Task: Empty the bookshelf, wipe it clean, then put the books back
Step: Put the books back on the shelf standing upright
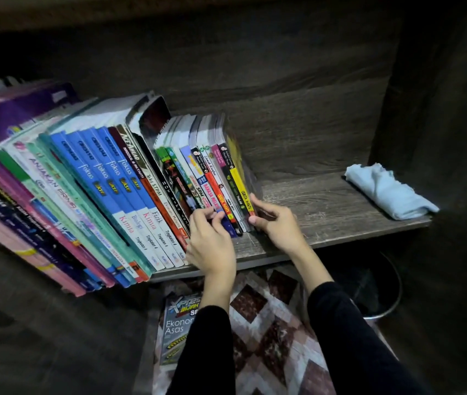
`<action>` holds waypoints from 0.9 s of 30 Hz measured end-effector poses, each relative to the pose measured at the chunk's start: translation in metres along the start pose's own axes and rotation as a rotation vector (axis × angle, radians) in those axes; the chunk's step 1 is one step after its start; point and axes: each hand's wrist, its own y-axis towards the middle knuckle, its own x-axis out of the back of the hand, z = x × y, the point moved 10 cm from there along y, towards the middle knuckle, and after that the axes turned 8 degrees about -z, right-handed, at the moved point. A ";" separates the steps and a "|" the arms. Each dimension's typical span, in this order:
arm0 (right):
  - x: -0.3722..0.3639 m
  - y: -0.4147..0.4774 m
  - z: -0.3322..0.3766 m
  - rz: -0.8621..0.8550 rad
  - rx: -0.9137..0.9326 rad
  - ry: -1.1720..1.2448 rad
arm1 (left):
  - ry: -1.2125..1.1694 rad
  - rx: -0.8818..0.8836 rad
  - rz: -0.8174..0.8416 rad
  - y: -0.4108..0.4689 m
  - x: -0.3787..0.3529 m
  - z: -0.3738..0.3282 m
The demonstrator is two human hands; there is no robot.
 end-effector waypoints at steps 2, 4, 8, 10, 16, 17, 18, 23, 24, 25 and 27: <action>-0.001 -0.002 0.001 0.000 0.015 -0.028 | 0.049 0.001 -0.016 -0.001 -0.003 -0.001; 0.000 -0.002 0.001 0.005 0.018 -0.052 | 0.065 0.035 -0.002 -0.002 -0.005 -0.002; 0.002 -0.001 0.000 0.003 0.022 -0.051 | -0.063 0.041 0.050 0.005 -0.001 -0.018; 0.001 -0.001 0.000 0.005 0.032 -0.039 | -0.174 -0.157 0.045 0.016 0.007 -0.049; 0.001 -0.001 -0.002 -0.019 0.042 -0.048 | 0.117 -0.329 0.139 0.038 0.003 -0.084; 0.001 -0.001 -0.003 -0.021 0.044 -0.053 | 0.121 -0.314 0.153 0.038 0.003 -0.084; 0.001 -0.001 -0.004 -0.019 0.047 -0.054 | 0.126 -0.311 0.155 0.037 0.004 -0.085; -0.002 -0.002 -0.003 0.041 0.026 0.025 | -0.017 -0.236 0.078 0.034 0.015 -0.083; -0.002 -0.003 -0.003 0.066 0.024 0.062 | -0.079 -0.224 0.038 0.032 0.020 -0.082; -0.002 -0.003 -0.003 0.089 0.021 0.089 | -0.150 -0.217 0.007 0.030 0.025 -0.081; 0.000 0.000 -0.004 0.115 0.029 0.085 | -0.301 -0.170 0.027 0.024 0.029 -0.080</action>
